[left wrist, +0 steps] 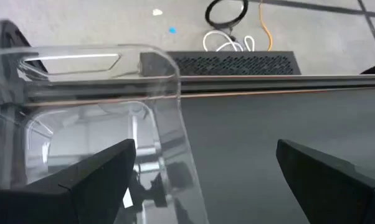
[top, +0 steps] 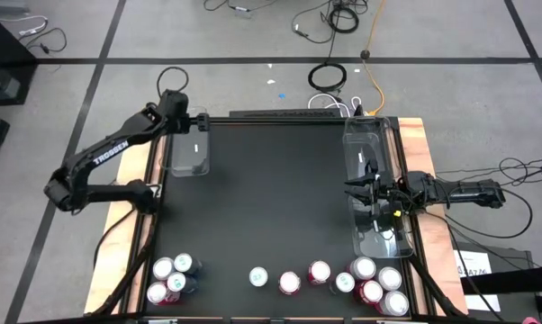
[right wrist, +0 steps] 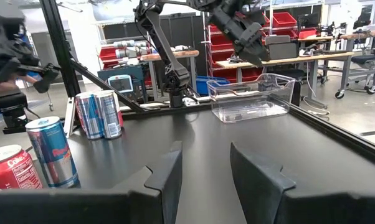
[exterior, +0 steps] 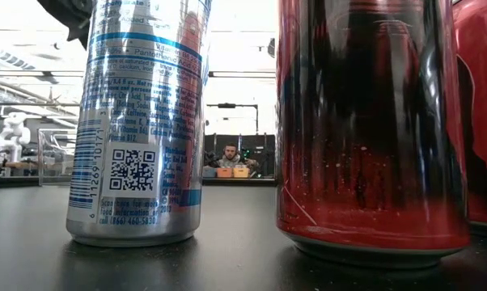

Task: Sort soda cans
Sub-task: Move the top left transparent bin to the middle left of the table

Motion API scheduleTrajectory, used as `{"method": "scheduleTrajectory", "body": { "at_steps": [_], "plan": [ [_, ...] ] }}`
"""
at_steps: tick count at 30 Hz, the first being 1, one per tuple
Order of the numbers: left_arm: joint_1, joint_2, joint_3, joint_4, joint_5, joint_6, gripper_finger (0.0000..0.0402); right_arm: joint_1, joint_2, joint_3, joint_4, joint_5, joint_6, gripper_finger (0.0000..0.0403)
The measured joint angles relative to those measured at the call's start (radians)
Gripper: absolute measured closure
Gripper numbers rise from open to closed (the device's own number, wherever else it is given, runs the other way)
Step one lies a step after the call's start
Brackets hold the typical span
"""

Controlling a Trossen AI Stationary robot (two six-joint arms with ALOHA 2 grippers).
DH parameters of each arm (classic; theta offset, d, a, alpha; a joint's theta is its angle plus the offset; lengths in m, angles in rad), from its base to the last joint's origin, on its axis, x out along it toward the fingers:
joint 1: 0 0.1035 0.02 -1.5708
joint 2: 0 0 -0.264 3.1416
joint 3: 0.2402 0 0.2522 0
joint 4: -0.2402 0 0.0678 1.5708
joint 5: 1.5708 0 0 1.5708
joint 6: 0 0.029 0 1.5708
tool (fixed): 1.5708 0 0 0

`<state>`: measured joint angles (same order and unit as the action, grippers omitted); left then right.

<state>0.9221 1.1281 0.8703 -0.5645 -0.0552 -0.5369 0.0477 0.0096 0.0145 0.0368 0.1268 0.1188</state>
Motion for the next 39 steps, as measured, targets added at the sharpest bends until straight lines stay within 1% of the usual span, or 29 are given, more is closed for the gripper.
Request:
{"method": "scheduleTrajectory", "body": {
  "at_steps": [4,7,11,18,22,29,34,37,39],
  "plan": [
    [0.054,0.047,0.000,0.003,0.112,0.013,0.0004,0.000,0.000,0.000,0.000,0.000,0.000,0.0275],
    [0.060,0.076,0.000,0.003,0.135,0.018,0.0004,0.000,0.000,0.000,0.000,0.000,0.000,0.0275],
    [0.054,0.109,0.000,-0.001,0.135,-0.007,0.0012,0.000,0.000,0.000,0.000,0.000,0.000,0.0275],
    [-0.002,0.155,0.000,-0.002,0.134,-0.063,0.0053,0.000,0.000,0.000,0.000,0.000,0.000,0.0275],
    [-0.038,0.185,0.000,-0.002,0.094,-0.125,0.0072,0.000,0.000,0.000,0.000,0.000,0.000,0.0275],
    [-0.098,0.253,0.000,-0.006,0.044,-0.224,0.0089,0.000,0.000,0.000,0.000,0.000,0.000,0.0275],
    [-0.119,0.298,0.000,-0.014,0.012,-0.296,0.0104,0.000,0.000,0.000,0.000,0.000,0.000,0.0275],
    [-0.120,0.318,0.000,-0.040,0.005,-0.327,0.0121,0.000,0.000,0.000,0.000,0.000,0.000,0.0275],
    [-0.120,0.326,0.000,-0.059,0.002,-0.348,0.0139,0.000,0.000,0.000,0.000,0.000,0.000,0.0275]
  ]
}}
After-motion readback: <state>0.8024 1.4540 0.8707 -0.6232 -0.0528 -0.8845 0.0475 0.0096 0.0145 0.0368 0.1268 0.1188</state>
